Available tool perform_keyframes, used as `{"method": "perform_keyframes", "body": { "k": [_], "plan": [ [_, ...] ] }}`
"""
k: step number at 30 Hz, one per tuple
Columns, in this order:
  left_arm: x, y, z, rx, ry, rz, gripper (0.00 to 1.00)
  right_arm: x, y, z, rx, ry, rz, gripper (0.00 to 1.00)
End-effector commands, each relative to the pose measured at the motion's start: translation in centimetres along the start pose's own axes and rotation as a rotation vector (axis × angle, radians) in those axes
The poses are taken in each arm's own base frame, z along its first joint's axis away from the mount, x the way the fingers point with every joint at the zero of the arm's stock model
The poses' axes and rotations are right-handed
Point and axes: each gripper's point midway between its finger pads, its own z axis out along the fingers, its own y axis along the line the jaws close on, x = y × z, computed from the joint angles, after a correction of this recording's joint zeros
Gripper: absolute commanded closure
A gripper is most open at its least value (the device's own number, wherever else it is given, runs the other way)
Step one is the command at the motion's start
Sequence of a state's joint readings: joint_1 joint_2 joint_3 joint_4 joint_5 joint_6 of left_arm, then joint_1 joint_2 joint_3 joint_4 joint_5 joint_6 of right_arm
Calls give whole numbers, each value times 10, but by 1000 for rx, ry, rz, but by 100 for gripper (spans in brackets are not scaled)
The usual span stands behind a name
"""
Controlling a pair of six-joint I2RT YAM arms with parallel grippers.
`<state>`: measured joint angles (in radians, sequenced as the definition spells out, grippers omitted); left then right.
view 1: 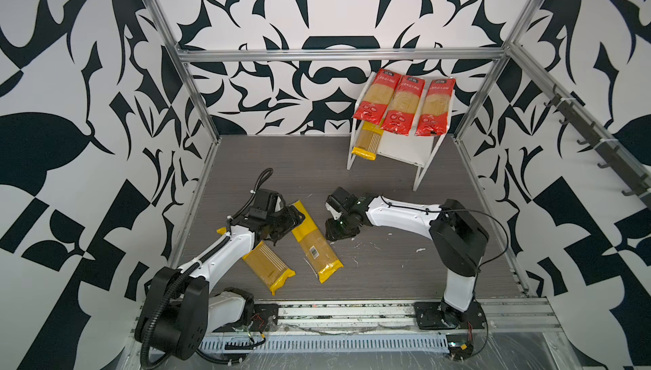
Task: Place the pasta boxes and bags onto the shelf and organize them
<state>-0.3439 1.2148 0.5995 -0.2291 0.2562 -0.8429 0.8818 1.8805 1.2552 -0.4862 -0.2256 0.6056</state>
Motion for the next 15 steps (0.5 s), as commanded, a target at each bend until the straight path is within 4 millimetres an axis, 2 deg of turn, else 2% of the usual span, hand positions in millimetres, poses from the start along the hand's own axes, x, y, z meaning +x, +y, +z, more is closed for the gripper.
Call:
{"method": "perform_keyframes", "body": {
  "k": [1, 8, 12, 15],
  "plan": [
    [8, 23, 5, -87, 4, -41, 33, -11, 26, -10, -91, -53, -18, 51],
    [13, 25, 16, -57, 21, -98, 28, -2, 37, -11, -4, -76, -71, 49],
    [12, 23, 23, -38, 24, -107, 27, 5, 35, -2, 8, -52, -89, 45],
    [13, 22, 32, -24, 51, -117, 30, 6, 29, -6, 14, -62, -93, 39]
  ]
}}
